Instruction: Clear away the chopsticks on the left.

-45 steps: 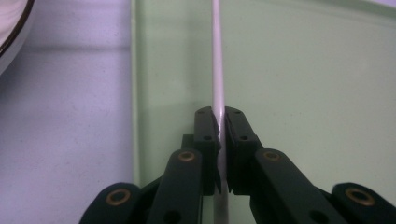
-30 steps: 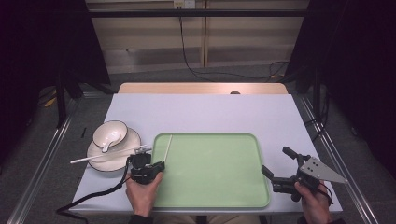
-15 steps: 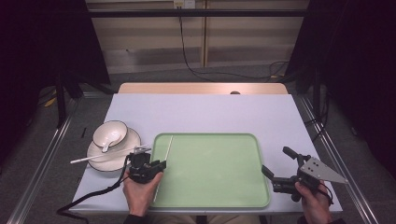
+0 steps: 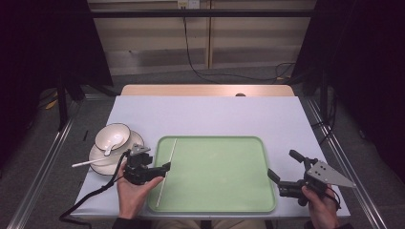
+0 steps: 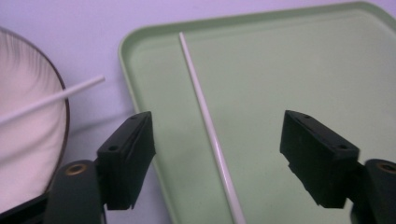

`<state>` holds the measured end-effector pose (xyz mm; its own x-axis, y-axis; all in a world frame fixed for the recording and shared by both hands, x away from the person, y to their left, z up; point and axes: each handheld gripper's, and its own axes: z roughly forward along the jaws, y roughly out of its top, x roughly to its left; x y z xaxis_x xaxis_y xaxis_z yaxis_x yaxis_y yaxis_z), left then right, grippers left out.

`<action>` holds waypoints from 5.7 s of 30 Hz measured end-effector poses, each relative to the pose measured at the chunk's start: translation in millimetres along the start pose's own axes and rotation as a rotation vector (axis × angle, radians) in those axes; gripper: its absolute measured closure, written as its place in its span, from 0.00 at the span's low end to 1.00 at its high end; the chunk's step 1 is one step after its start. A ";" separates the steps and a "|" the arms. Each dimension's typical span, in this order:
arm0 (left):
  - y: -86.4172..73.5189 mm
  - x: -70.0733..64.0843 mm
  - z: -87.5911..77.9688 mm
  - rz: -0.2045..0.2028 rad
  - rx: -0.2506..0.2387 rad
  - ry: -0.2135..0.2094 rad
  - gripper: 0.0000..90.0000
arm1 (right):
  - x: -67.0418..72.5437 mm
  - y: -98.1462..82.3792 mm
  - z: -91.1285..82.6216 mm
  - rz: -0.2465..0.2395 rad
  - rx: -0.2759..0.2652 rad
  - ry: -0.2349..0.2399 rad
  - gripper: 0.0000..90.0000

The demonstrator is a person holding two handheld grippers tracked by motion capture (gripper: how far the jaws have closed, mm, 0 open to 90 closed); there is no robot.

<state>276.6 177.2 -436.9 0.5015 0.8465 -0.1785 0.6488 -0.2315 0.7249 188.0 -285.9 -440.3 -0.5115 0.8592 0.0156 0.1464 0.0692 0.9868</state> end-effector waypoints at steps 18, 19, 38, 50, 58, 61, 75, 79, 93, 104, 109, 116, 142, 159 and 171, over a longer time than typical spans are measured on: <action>12.1 24.9 -25.6 0.299 -0.032 -0.076 0.07 | -0.3 0.4 1.0 -0.004 0.002 -0.002 0.01; 11.6 27.0 -27.9 0.306 -0.033 -0.070 0.06 | -0.1 0.4 1.1 -0.001 0.002 -0.004 0.01; -18.3 72.6 -59.8 0.273 -0.122 -0.124 0.04 | -0.7 -0.2 -0.1 -0.001 0.001 -0.006 0.01; -30.3 98.5 -67.8 0.288 -0.087 -0.115 0.07 | -0.8 -0.4 0.5 0.001 0.003 -0.001 0.01; -31.6 108.2 -80.2 0.300 -0.072 -0.100 0.09 | -0.5 -0.5 -0.1 0.002 0.004 -0.007 0.01; -36.5 111.9 -81.8 0.307 -0.037 -0.100 0.09 | -0.3 -0.5 0.2 0.003 0.006 -0.007 0.01; -31.2 141.9 -79.9 0.290 0.003 0.045 0.15 | -0.2 -0.5 0.8 -0.003 0.011 -0.007 0.01; -27.5 147.2 -72.6 0.305 0.012 0.053 0.29 | -0.7 -0.6 0.4 -0.003 0.009 -0.003 0.01; -28.1 157.1 -57.5 0.291 0.059 0.052 0.57 | -0.3 -0.9 0.5 -0.001 0.008 -0.006 0.01; -29.4 152.2 -57.4 0.291 0.088 0.032 0.73 | -0.5 -0.8 0.3 0.001 0.008 -0.007 0.01; -31.0 149.0 -54.2 0.305 0.096 0.009 0.76 | -0.7 -0.8 0.4 -0.001 0.010 -0.005 0.01; -32.3 142.4 -47.5 0.322 0.118 -0.006 0.81 | -0.6 -0.7 0.2 0.001 0.007 -0.009 0.01; -30.3 135.8 -45.7 0.305 0.151 -0.020 0.94 | -0.6 -0.8 0.3 -0.001 0.006 -0.010 0.01; -27.9 129.8 -57.9 0.248 0.106 -0.005 0.94 | -0.5 -0.7 0.6 0.001 0.006 -0.007 0.01; -38.7 119.0 -80.2 0.159 0.059 0.017 0.94 | -0.2 -0.6 0.0 0.004 0.007 -0.009 0.01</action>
<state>265.3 325.4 -432.9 0.5911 0.8049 -0.0528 0.5948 -0.3908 0.7025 188.0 -286.1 -440.8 -0.5032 0.8640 0.0180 0.1540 0.0692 0.9856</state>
